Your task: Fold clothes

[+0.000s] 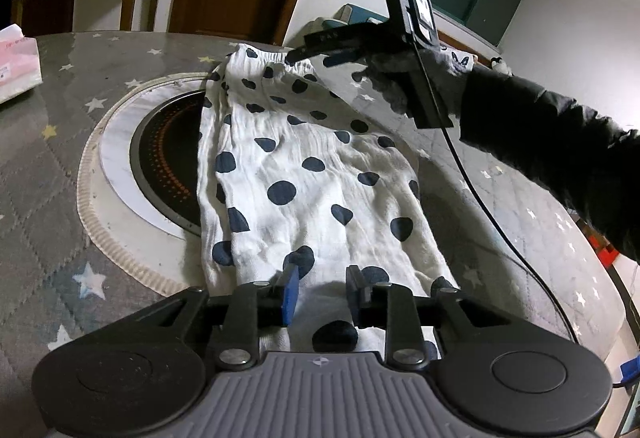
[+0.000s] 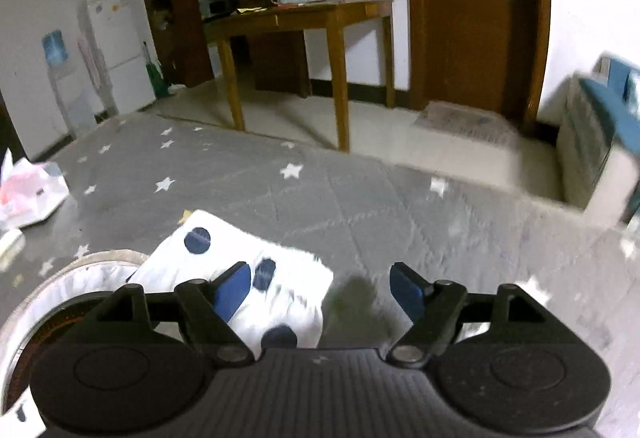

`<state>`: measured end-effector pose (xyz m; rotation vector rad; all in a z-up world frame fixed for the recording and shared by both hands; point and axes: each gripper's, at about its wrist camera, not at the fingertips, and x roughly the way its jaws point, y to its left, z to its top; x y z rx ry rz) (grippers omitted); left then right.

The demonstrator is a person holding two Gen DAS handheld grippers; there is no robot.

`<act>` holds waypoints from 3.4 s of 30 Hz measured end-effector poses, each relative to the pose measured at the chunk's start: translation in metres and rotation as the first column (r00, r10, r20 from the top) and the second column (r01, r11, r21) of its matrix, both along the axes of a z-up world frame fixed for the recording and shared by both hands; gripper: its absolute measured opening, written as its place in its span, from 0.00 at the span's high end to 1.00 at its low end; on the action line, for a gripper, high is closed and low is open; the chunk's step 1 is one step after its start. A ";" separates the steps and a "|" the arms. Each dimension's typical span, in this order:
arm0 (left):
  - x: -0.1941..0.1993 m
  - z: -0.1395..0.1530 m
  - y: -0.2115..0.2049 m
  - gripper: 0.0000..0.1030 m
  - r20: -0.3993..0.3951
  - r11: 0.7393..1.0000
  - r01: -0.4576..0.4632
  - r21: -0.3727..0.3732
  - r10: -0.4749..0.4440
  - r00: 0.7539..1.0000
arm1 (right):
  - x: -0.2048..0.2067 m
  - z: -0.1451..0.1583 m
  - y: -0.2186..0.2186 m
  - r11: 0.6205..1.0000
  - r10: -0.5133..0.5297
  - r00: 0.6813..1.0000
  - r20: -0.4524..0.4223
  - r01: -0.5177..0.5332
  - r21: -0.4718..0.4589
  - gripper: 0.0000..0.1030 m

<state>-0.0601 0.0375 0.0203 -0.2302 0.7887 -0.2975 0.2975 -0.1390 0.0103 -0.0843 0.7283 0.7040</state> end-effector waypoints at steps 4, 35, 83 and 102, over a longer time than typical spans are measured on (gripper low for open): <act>0.000 0.001 -0.001 0.71 -0.006 1.000 -0.006 0.006 0.006 1.000 | 0.004 -0.011 -0.004 1.000 0.010 1.000 0.004 -0.010 0.015 0.24; -0.056 0.015 0.017 0.32 0.005 0.982 -0.173 0.079 0.173 0.985 | -0.196 0.092 -0.030 0.959 0.202 0.974 0.102 -0.218 0.183 0.84; -0.098 0.043 -0.016 0.31 0.181 0.997 -0.072 -0.038 0.078 0.980 | -0.391 0.054 -0.078 0.947 0.292 0.952 0.096 -0.302 0.107 0.27; -0.113 0.011 -0.036 0.35 0.152 0.999 0.045 0.012 -0.046 0.987 | -0.292 0.012 -0.016 0.993 0.115 0.992 0.052 -0.113 -0.042 0.27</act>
